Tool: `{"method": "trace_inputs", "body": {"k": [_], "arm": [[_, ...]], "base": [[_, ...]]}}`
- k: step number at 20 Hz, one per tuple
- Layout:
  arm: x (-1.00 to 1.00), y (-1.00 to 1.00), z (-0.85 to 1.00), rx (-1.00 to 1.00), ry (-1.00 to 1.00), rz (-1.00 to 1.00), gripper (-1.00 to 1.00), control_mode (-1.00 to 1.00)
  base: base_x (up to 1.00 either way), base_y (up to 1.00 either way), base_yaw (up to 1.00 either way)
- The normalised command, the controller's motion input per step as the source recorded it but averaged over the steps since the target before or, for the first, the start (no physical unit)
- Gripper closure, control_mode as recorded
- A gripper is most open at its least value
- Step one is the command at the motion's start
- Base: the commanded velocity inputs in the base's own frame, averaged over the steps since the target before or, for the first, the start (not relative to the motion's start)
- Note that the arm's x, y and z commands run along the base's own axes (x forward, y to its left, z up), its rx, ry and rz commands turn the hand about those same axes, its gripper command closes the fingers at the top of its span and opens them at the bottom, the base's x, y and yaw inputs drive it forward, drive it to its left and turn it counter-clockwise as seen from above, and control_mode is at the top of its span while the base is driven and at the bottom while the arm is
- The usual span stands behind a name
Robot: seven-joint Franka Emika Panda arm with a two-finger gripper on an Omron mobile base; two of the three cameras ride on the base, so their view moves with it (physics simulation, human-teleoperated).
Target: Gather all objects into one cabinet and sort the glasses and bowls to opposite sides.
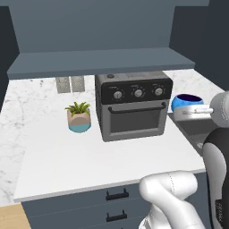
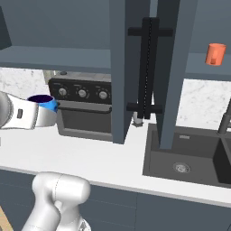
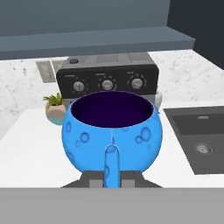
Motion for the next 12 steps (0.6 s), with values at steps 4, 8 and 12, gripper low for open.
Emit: {"method": "trace_inputs", "body": {"k": [4,8,12], "arm": [[0.00,0.02,0.00,-0.01,0.01,-0.05,1.00,-1.00],[0.00,0.00,0.00,0.00,0.04,-0.01,1.00,-1.00],[0.00,0.00,0.00,0.00,0.06,0.00,1.00,-1.00]], "base": [[0.00,0.00,0.00],[0.00,0.00,0.00],[0.00,0.00,0.00]]}}
